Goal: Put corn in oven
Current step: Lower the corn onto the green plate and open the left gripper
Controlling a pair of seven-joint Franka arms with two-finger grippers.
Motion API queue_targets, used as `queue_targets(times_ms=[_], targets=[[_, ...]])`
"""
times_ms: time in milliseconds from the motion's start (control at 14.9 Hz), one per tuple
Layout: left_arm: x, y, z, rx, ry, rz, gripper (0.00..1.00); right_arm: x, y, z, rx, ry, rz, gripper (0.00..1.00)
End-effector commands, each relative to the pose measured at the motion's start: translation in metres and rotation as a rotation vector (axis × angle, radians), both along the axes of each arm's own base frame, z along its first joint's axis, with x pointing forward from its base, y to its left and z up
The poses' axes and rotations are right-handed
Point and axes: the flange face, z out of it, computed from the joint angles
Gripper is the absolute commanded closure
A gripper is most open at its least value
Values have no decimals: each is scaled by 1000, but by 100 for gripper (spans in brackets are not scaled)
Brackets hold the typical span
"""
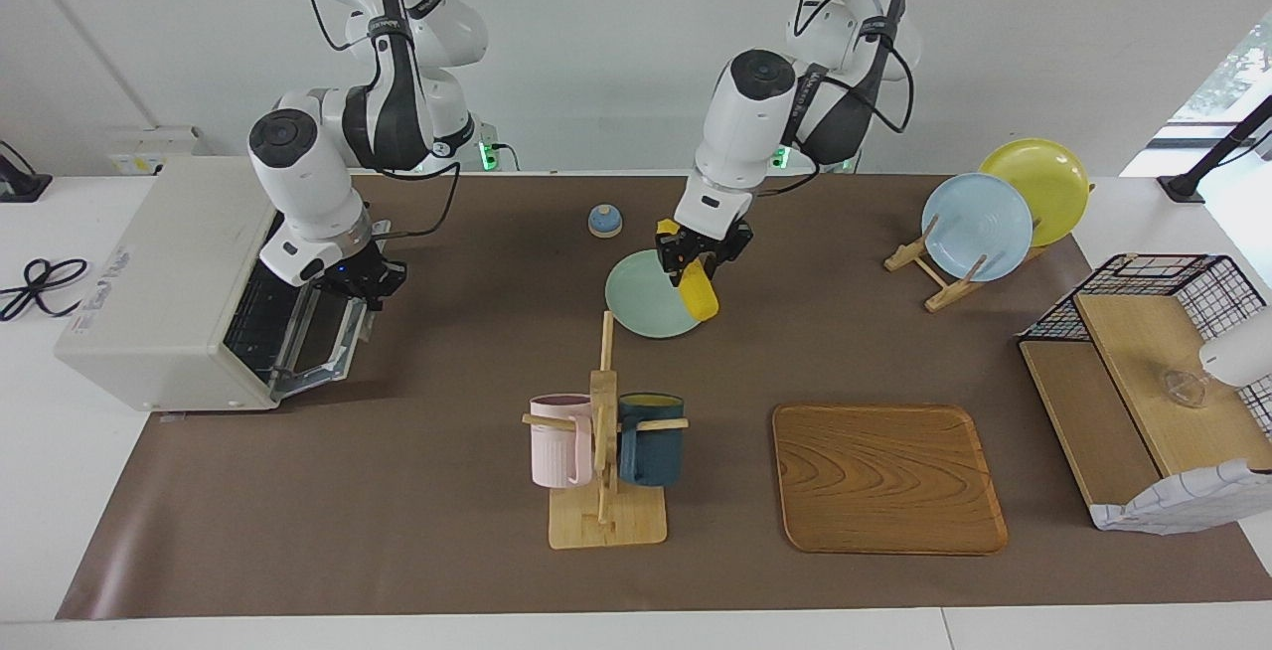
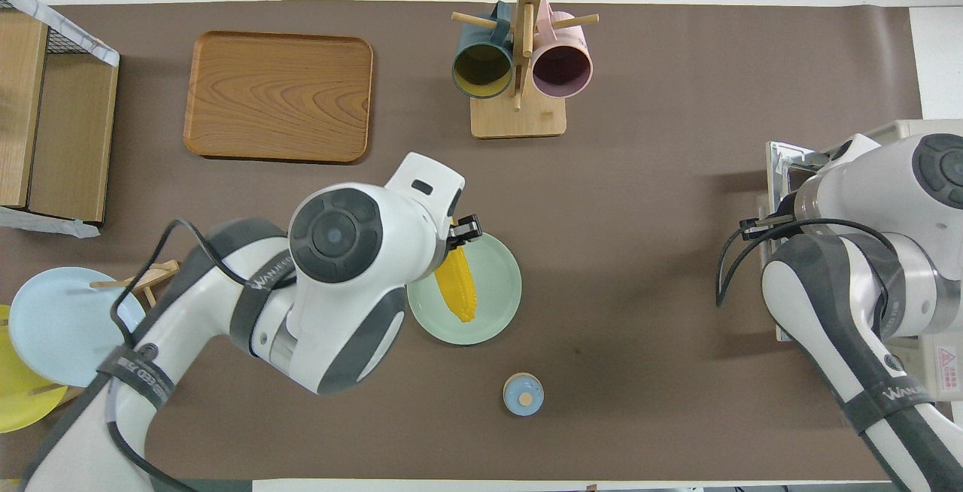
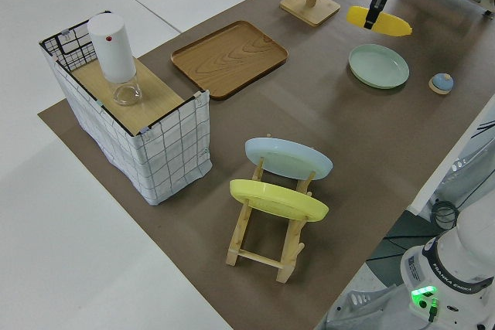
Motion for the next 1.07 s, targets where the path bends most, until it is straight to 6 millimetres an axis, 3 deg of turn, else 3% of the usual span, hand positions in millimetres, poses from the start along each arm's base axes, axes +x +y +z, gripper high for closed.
queue_targets(times_ms=[0,269,672,1008], targets=[[-27,3,-27,-30,-31,4,100,0,-23,-21,-32,-29,-20,100],[-49,0,-61,-29,-42,-31,100,-7,-14,-32,-29,-43,-24,100],[-63,-5,-75,-25,-42,-56,100,-12,-14,-37,-28,-34,-27,100],[-61,-5,-84,-22,-41,-60,100,-11,-12,-44,-27,-48,-43,100]])
